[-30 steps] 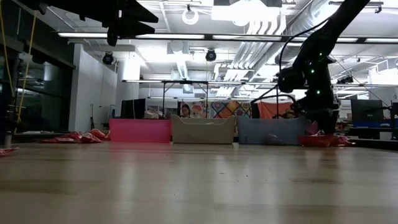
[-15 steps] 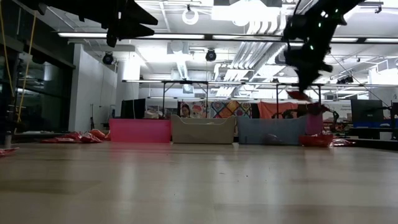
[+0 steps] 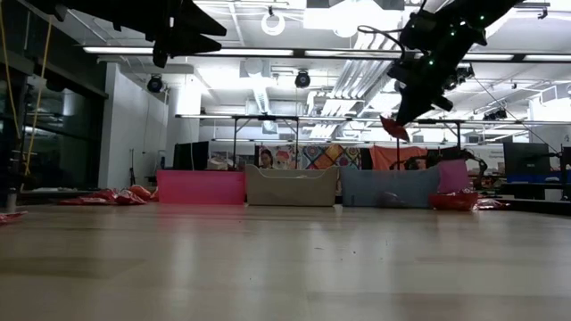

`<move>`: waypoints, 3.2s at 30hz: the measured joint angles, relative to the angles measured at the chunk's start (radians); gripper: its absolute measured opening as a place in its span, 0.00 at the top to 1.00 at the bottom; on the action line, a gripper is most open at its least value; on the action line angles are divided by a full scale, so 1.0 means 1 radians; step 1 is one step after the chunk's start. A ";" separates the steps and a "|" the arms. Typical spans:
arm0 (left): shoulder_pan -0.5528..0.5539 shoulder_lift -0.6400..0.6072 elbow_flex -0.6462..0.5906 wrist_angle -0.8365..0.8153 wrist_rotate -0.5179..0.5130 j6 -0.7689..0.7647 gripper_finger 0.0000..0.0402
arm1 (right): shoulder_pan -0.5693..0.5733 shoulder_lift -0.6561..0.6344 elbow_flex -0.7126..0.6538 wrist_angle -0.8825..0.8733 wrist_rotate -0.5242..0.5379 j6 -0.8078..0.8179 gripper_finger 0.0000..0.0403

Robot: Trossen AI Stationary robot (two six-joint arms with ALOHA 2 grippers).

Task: Sort candy
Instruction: Put the red candy into the black bin

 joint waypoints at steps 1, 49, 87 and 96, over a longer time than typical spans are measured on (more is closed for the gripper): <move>0.000 0.000 0.000 0.000 0.000 0.000 0.61 | 0.000 0.000 0.000 0.006 0.000 0.000 1.00; 0.000 0.000 0.000 0.023 0.037 -0.015 0.61 | 0.813 0.018 0.003 0.633 0.032 -0.048 0.46; 0.711 0.467 0.287 -1.154 0.214 -0.092 0.61 | 0.672 0.029 0.003 0.616 0.039 0.049 0.46; 0.769 0.572 0.287 -1.140 0.252 -0.031 0.61 | 0.672 0.055 0.002 0.585 0.039 0.124 0.46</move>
